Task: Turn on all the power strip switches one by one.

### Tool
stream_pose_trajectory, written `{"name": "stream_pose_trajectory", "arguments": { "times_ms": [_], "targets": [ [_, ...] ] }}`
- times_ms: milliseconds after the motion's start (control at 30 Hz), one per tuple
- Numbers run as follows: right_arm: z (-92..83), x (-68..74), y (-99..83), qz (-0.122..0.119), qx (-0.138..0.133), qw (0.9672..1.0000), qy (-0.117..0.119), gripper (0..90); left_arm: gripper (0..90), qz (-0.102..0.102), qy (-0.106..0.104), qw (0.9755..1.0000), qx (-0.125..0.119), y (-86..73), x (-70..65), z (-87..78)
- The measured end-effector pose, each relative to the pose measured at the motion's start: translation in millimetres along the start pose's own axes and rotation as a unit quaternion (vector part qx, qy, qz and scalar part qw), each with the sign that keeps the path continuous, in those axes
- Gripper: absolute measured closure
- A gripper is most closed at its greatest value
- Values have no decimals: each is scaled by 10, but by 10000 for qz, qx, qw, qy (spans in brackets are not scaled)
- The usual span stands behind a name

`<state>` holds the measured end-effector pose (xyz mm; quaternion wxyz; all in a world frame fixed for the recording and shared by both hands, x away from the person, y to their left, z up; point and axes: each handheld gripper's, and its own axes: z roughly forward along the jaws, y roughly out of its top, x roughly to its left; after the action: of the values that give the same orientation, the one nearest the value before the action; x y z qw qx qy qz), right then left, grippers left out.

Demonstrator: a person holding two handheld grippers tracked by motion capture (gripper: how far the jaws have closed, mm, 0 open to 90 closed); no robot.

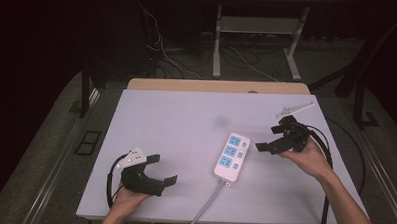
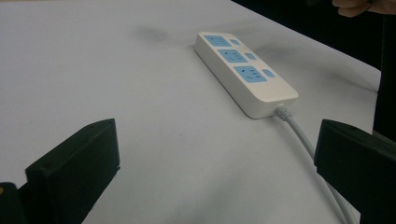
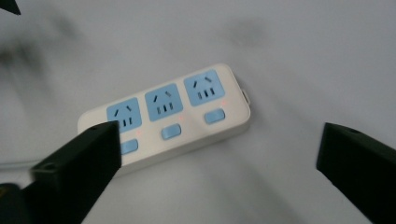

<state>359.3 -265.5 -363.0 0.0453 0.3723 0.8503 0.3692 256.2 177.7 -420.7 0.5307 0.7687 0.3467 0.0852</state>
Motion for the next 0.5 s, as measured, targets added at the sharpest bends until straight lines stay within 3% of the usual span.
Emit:
{"name": "stream_pose_trajectory", "arguments": {
  "times_ms": [500],
  "targets": [
    [-275, 124, -527, 424, -556, 9974, 187, 3, 0, -11, 7, 10000, 7, -5, 1, 3]
  ]
}}
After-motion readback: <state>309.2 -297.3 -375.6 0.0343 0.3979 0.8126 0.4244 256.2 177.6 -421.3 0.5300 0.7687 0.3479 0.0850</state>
